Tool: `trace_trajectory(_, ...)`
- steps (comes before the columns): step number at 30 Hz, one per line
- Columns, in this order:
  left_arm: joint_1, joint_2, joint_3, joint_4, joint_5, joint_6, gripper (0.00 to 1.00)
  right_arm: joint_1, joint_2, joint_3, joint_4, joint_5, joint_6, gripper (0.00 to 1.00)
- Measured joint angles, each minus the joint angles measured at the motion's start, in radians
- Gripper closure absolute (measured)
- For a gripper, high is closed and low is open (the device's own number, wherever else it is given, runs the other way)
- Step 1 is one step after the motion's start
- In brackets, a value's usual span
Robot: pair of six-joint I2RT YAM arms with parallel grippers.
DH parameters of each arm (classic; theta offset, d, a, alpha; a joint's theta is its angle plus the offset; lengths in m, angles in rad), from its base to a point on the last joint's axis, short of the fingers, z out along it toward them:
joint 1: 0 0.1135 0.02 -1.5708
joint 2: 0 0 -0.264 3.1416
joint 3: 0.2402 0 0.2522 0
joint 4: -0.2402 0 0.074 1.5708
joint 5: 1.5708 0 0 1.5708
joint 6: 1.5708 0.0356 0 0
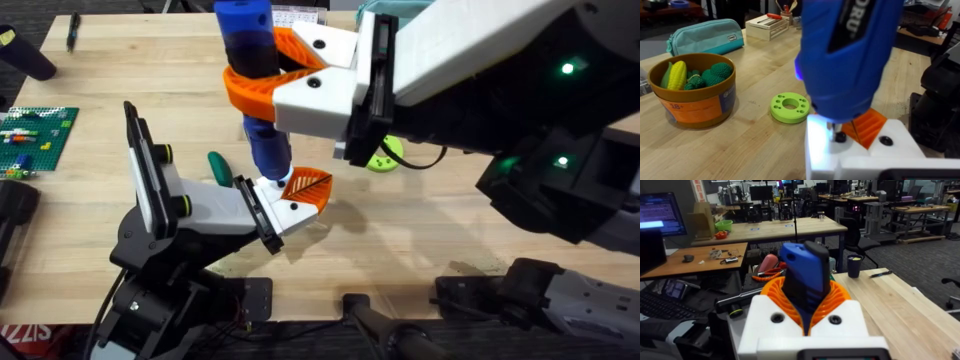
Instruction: Pick up the gripper from the table and insert it into the empty holder that is missing its gripper. Then pick up a screw, insert it into the mounting hole, and use the screwdriver to tighten it. Finally, clean up the table by picking up the vegetable and placing it into the bucket.
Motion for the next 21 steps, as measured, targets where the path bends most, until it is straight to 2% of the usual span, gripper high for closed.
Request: trace_trajectory(21,0.0,0.001,0.0,0.001,0.0,-0.006,0.987,0.0,-0.02,-0.014,0.034,0.001,0.001,0.962)
